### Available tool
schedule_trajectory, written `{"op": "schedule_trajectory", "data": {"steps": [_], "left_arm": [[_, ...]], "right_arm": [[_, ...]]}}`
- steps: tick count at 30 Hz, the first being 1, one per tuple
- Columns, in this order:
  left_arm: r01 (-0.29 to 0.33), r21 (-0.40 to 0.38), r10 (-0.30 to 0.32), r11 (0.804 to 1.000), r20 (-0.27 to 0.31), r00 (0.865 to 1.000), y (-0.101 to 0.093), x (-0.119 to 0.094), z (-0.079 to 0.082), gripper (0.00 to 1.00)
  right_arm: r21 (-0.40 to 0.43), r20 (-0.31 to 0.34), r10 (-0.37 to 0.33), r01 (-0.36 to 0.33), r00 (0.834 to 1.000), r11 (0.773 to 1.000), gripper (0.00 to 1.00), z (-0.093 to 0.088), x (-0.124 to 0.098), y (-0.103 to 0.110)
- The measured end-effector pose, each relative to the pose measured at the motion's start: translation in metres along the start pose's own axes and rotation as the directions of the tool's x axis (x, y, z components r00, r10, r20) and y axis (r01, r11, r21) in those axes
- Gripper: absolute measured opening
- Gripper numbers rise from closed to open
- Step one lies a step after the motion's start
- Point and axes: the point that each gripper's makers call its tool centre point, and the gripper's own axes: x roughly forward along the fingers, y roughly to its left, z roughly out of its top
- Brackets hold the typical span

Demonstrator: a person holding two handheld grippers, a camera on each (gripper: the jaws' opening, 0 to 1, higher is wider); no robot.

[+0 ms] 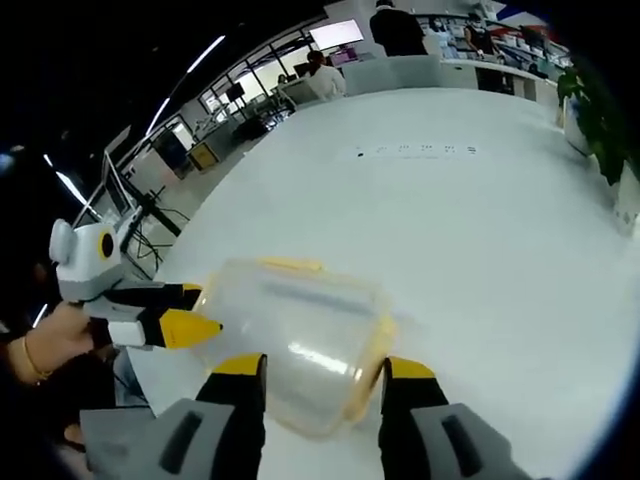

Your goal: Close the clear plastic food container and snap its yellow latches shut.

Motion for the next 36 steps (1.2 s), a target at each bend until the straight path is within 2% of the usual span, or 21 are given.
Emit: {"op": "schedule_trajectory", "data": {"steps": [14, 30, 36], "left_arm": [[-0.019, -0.004, 0.019, 1.000, 0.026, 0.999, 0.020, 0.001, 0.017, 0.41], [-0.022, 0.002, 0.021, 1.000, 0.081, 0.996, 0.040, 0.014, 0.048, 0.41], [-0.014, 0.016, 0.012, 1.000, 0.105, 0.994, 0.044, 0.019, 0.056, 0.41]], "right_arm": [[-0.008, 0.023, 0.002, -0.002, 1.000, 1.000, 0.43, 0.021, 0.018, 0.002], [-0.017, 0.045, 0.009, -0.008, 0.999, 1.000, 0.43, 0.054, 0.038, -0.008], [0.033, 0.057, 0.037, -0.039, 0.998, 0.999, 0.43, 0.061, 0.044, -0.011]]}}
